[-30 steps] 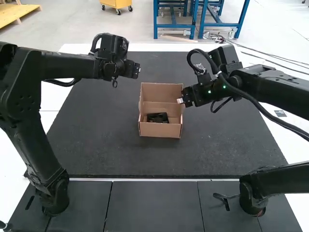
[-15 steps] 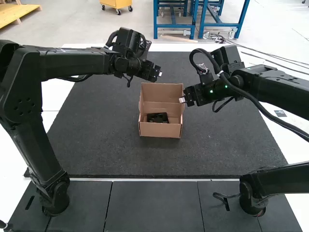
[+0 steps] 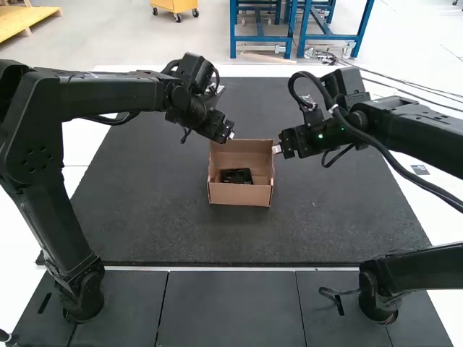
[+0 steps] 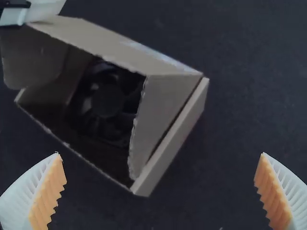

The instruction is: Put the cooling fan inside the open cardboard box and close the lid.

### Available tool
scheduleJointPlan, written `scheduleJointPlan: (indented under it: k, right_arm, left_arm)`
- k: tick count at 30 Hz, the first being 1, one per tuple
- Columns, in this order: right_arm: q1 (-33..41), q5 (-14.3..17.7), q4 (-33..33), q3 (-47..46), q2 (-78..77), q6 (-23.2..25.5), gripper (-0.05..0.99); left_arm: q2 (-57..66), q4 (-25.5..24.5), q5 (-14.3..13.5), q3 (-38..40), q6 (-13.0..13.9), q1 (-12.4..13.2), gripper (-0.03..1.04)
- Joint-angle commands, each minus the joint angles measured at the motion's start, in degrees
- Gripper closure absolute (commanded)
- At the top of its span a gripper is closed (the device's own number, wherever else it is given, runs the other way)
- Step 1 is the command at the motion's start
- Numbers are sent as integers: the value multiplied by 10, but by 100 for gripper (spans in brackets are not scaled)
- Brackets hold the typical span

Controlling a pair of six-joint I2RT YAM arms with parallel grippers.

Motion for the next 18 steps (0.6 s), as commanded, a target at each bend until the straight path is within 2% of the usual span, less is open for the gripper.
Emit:
scheduleJointPlan:
  k: [1, 9, 13, 18]
  right_arm:
    - [-8, -17, -3, 30, -9, -2, 3]
    - [-8, -43, -34, 50, -9, 2, 3]
    - [-8, -51, -35, 45, -10, 3, 3]
    - [-7, -61, -36, 40, -10, 7, 3]
  left_arm:
    - [-12, -9, 6, 14, 6, -1, 4]
    - [-13, -15, 7, -10, -4, -29, 4]
    - [-17, -14, 14, -46, -26, -44, 4]
    - [-30, 29, 13, -105, -31, -50, 4]
